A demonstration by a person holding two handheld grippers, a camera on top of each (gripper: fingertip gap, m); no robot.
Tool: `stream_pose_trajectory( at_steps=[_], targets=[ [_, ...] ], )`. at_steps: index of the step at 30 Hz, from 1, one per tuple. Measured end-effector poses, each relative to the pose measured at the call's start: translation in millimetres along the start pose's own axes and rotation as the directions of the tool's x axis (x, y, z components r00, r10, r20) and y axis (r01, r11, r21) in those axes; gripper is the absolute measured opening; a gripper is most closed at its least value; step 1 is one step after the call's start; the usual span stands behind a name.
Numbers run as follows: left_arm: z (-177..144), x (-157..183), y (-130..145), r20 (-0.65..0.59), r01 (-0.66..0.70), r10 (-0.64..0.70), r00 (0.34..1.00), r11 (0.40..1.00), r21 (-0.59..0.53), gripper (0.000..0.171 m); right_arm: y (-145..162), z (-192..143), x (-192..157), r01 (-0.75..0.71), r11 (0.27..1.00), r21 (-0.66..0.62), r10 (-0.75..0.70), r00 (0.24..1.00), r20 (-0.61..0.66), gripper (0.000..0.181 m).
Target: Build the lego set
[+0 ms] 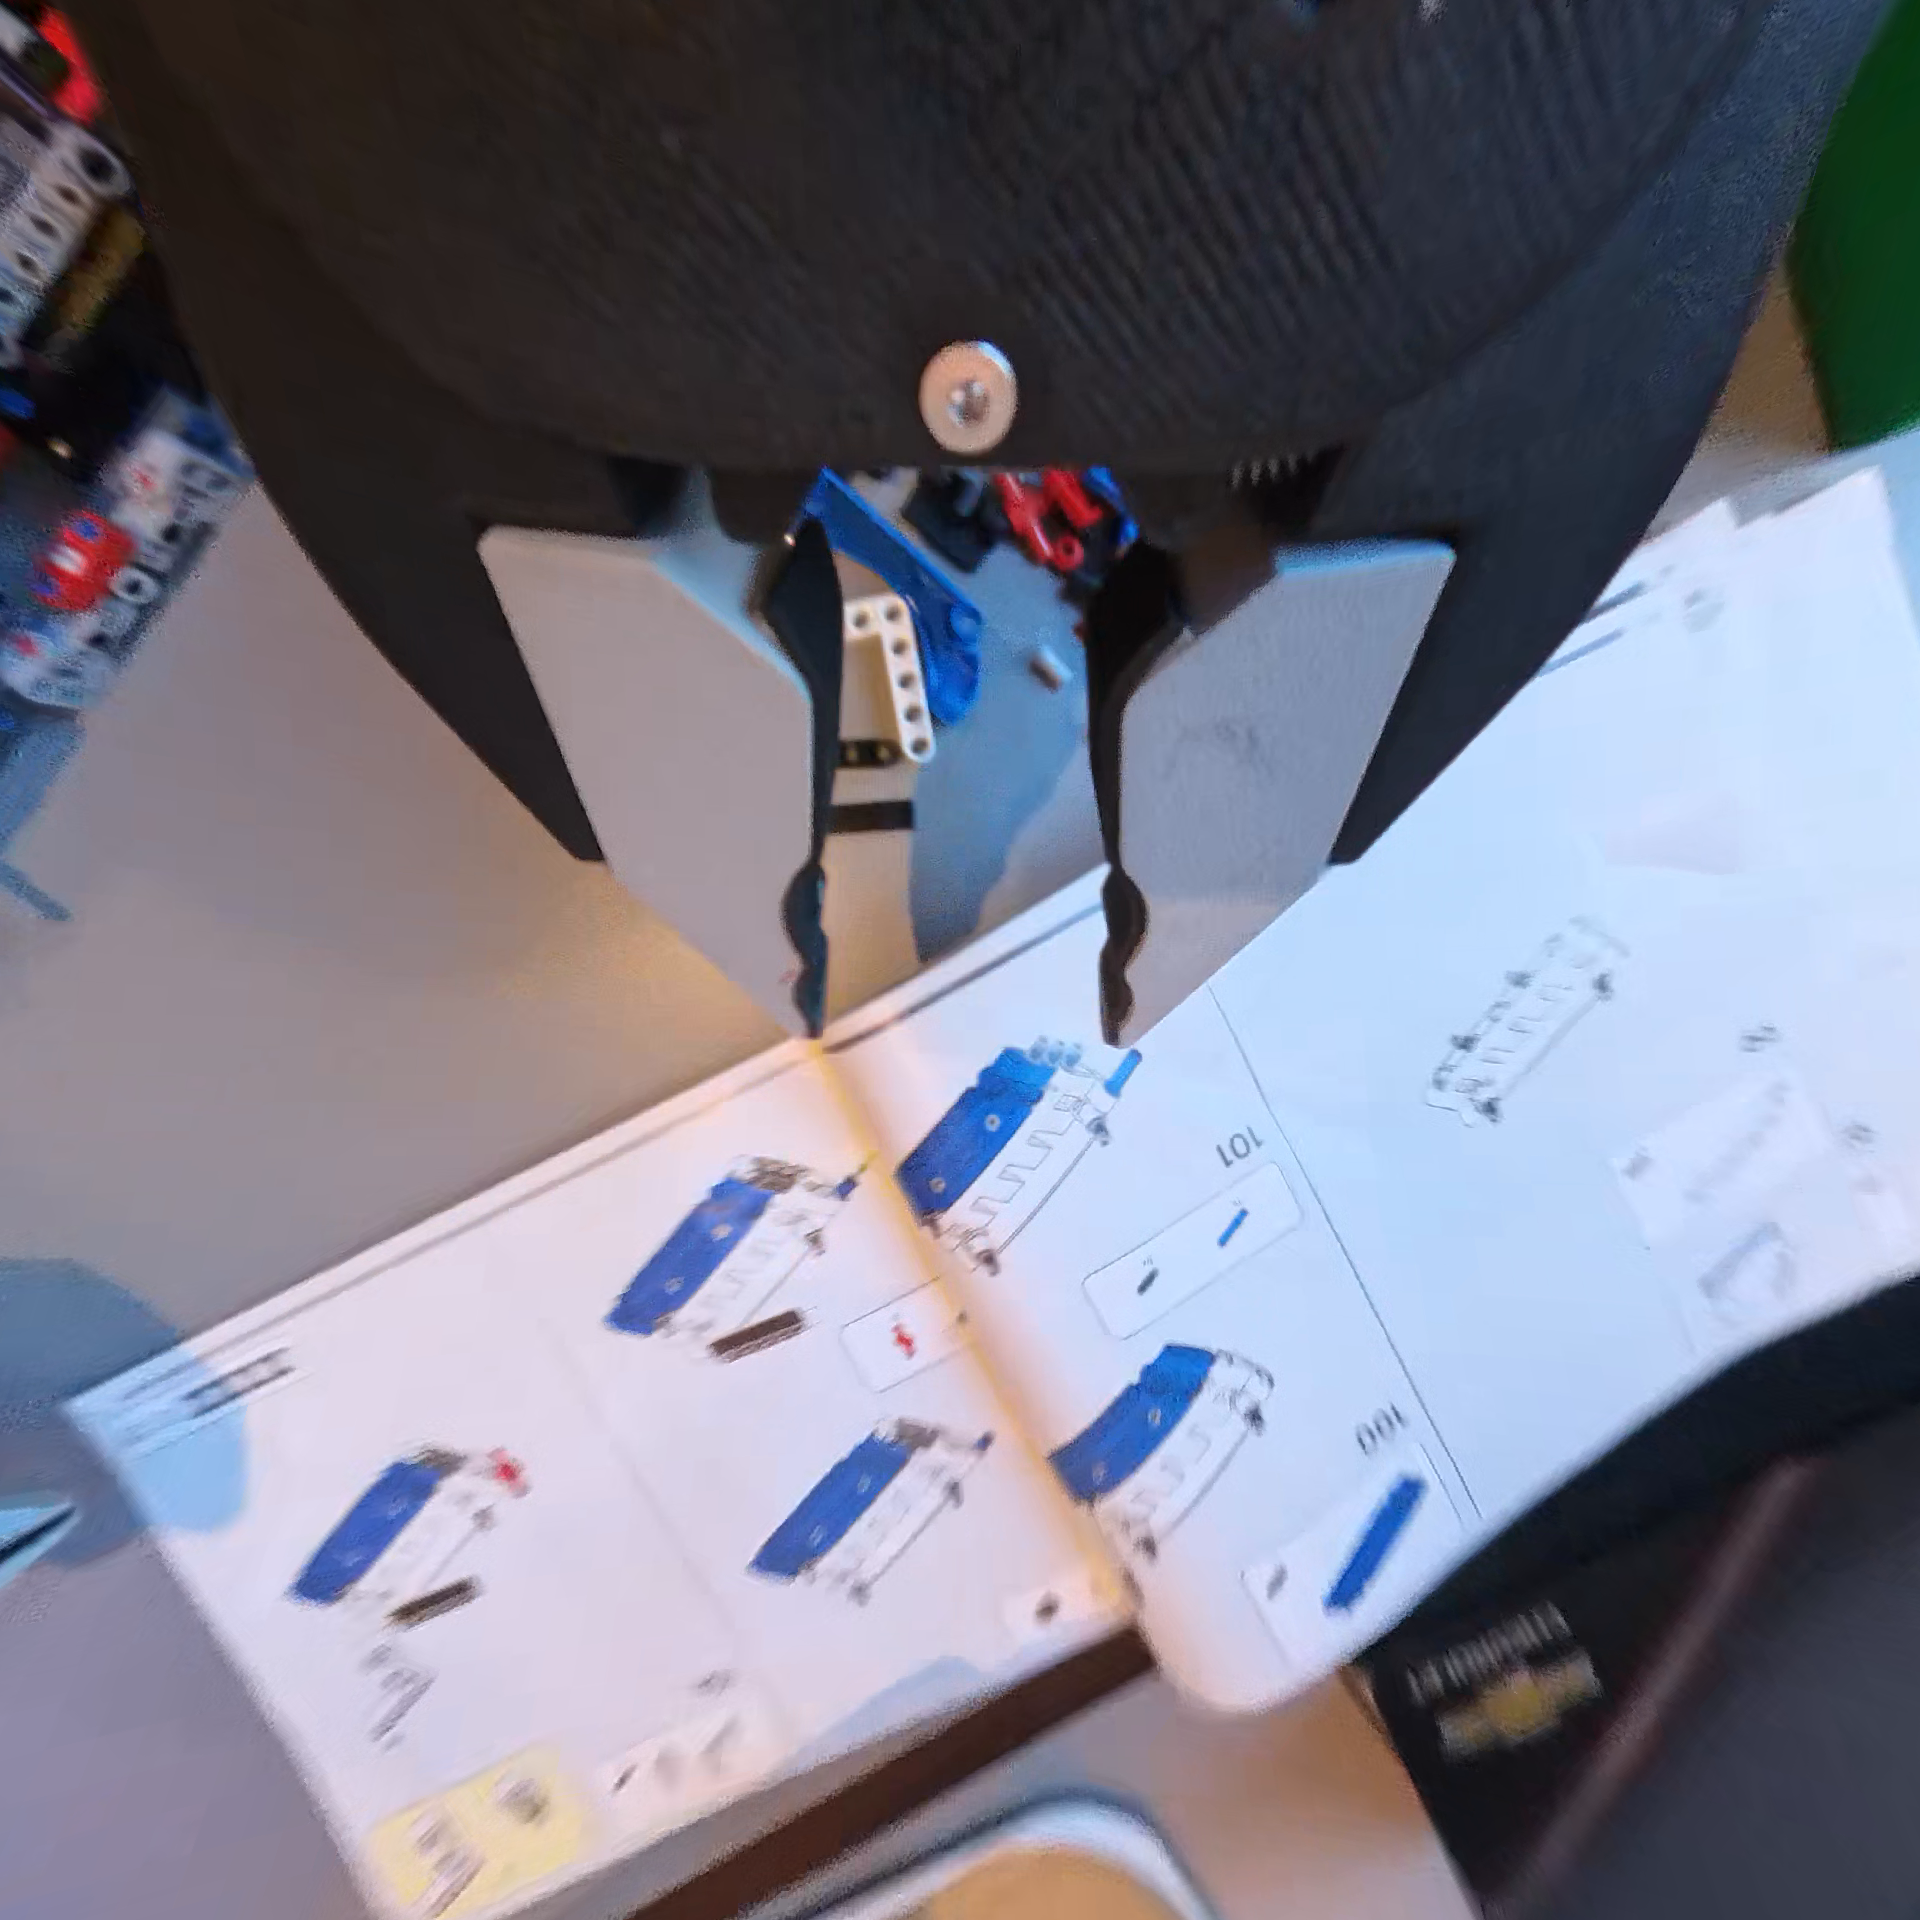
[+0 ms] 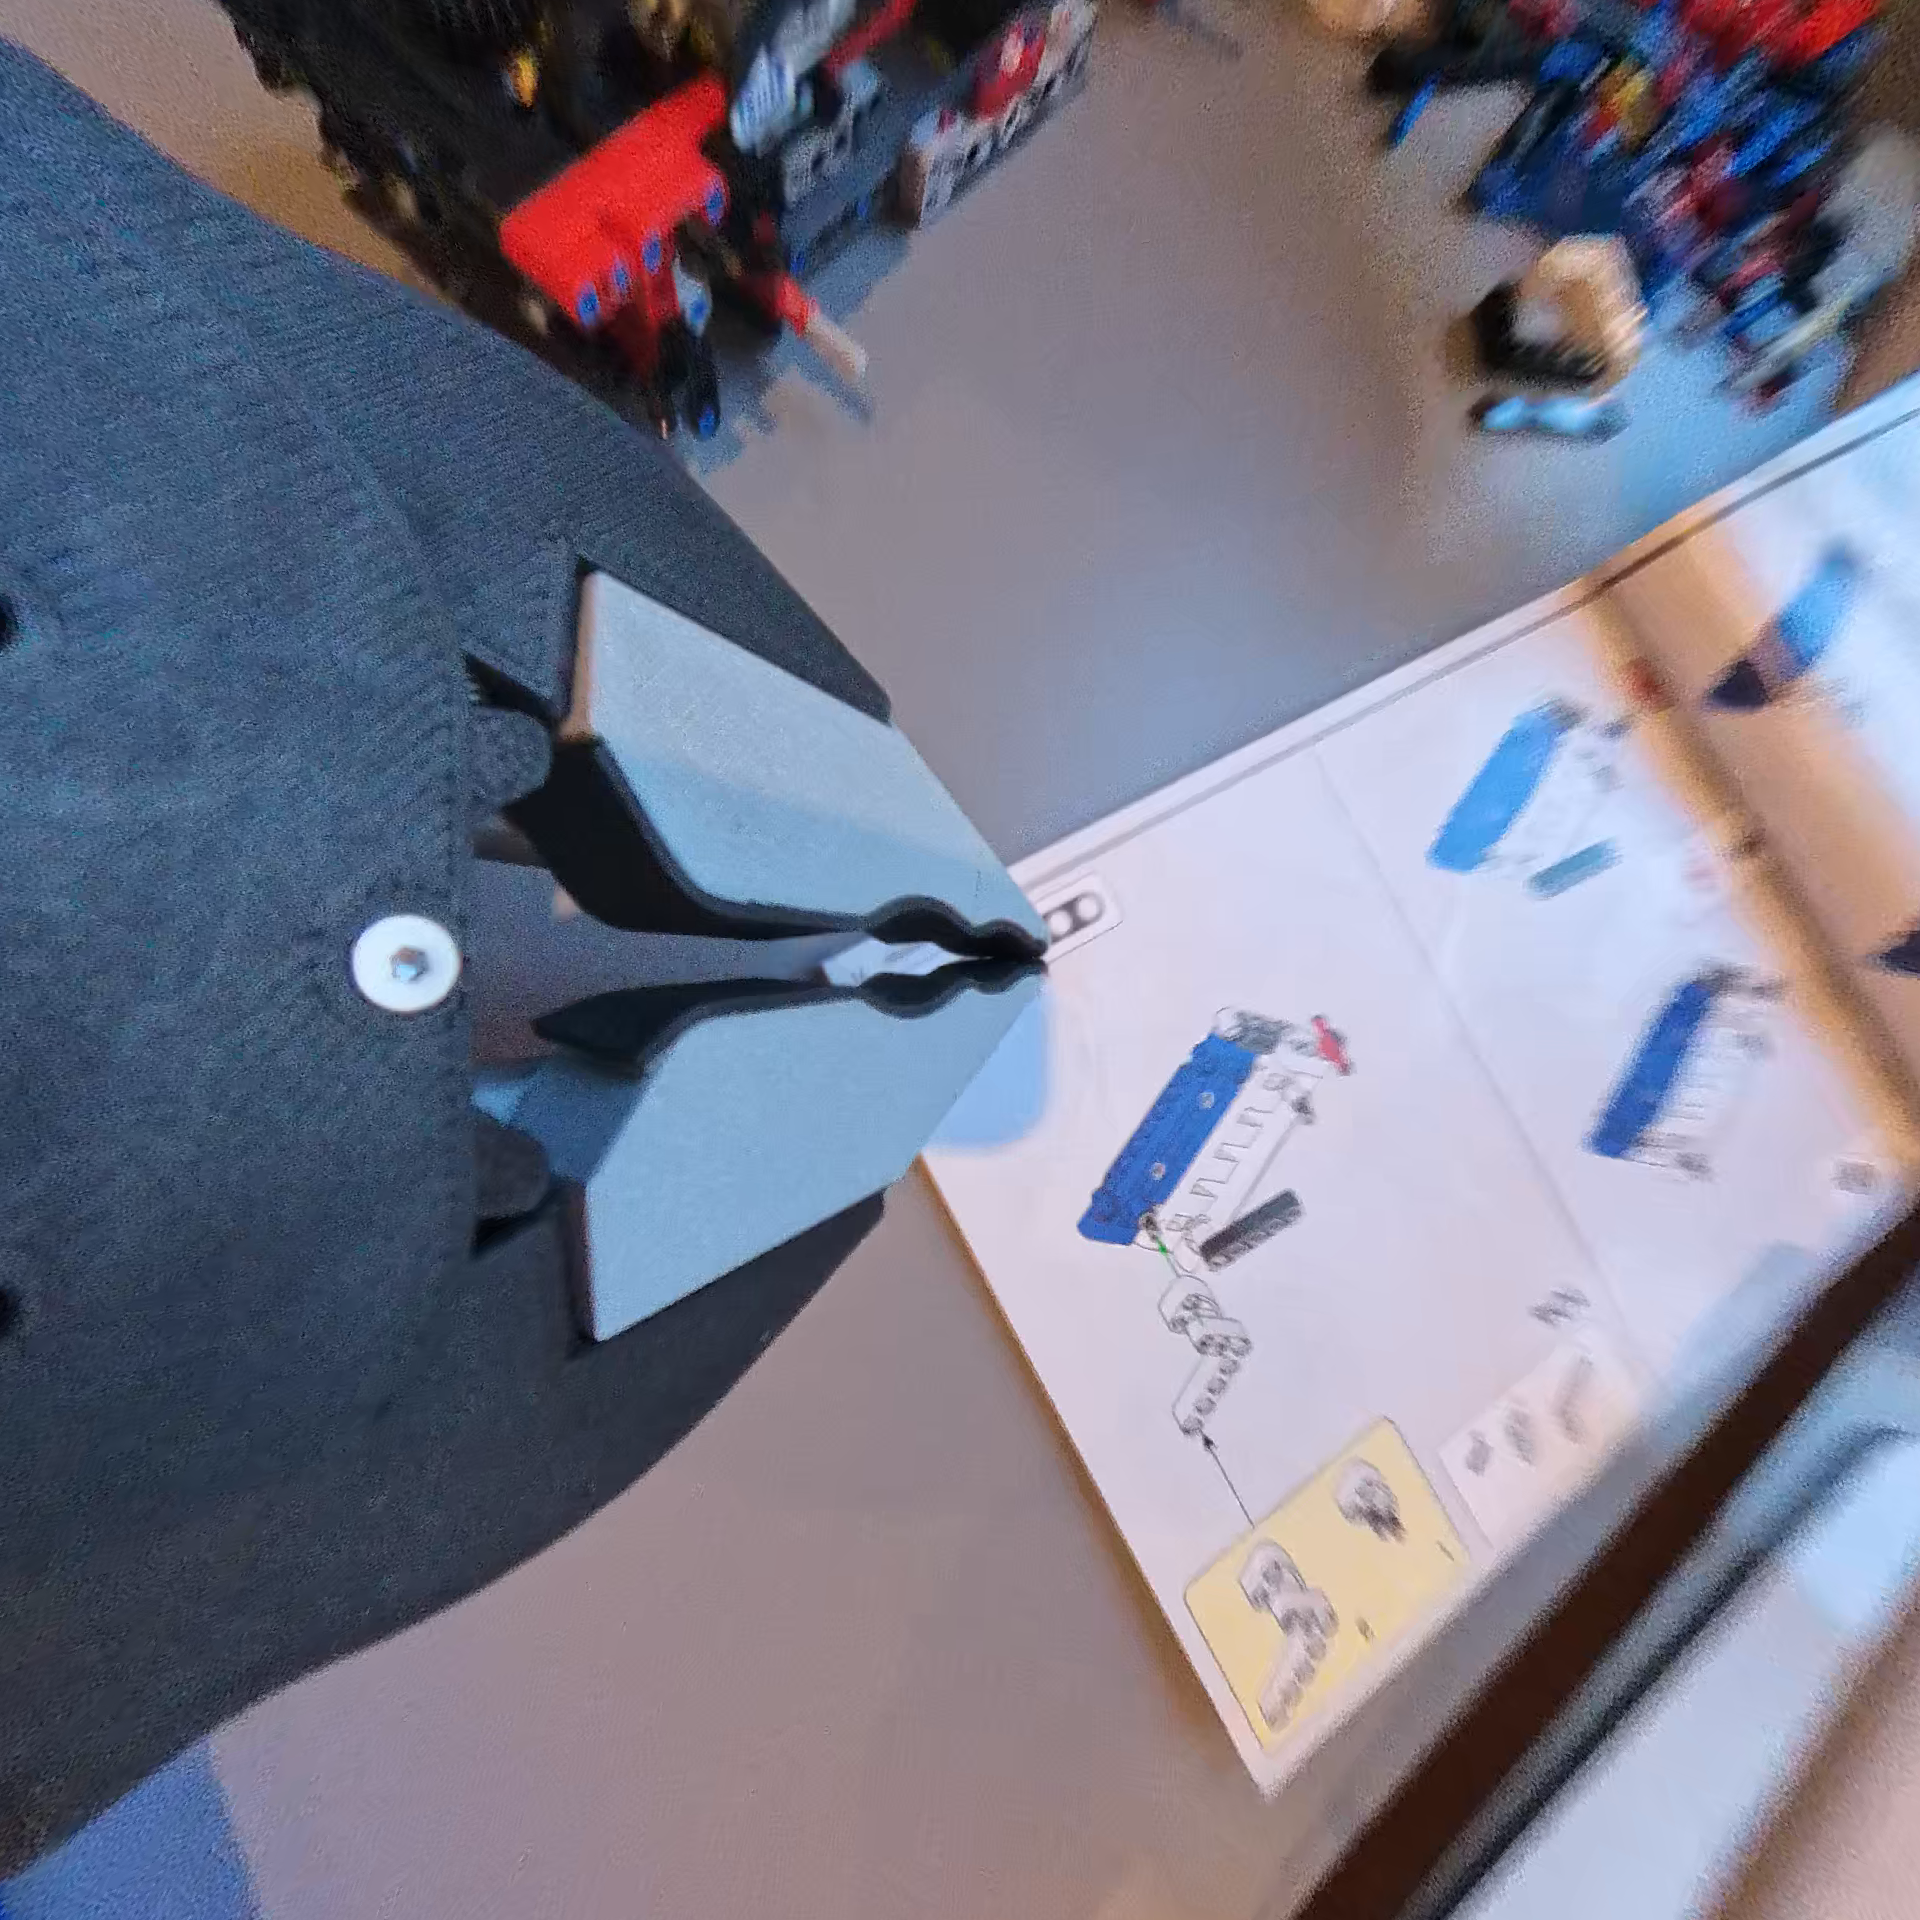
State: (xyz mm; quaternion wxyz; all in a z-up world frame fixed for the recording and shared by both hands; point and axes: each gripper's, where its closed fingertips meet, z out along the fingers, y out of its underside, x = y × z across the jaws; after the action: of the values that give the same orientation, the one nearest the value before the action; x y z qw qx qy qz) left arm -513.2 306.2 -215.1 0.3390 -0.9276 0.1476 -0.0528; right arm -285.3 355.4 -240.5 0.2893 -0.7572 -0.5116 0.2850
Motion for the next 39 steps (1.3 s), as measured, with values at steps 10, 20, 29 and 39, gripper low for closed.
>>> stream_pose_trajectory(
  at_steps=[10,20,29,39],
  targets=[
    [-110.2,81.1,19.3,0.143,-0.068,0.010,0.990,0.911,0.406,0.073,8.8,-58.0,-38.4,-0.022,0.962,0.273,0.063,0.988,-0.141,0.018],
    [-84.1,101.1,35.3,0.106,0.028,-0.091,0.990,0.874,0.485,0.064,21.1,-46.1,-66.2,-0.244,0.916,0.320,0.208,0.968,0.142,0.055],
    [-83.0,102.8,-12.6,0.088,-0.075,0.026,0.996,0.783,0.618,0.061,26.8,-42.1,-53.7,-0.191,0.919,0.344,0.179,0.982,0.067,0.067],
    [-61.9,72.9,-17.8,0.174,-0.059,-0.061,0.983,0.790,0.610,0.063,24.6,-49.3,-14.9,-0.011,0.934,0.358,0.135,0.937,-0.321,0.082]
  ],
)
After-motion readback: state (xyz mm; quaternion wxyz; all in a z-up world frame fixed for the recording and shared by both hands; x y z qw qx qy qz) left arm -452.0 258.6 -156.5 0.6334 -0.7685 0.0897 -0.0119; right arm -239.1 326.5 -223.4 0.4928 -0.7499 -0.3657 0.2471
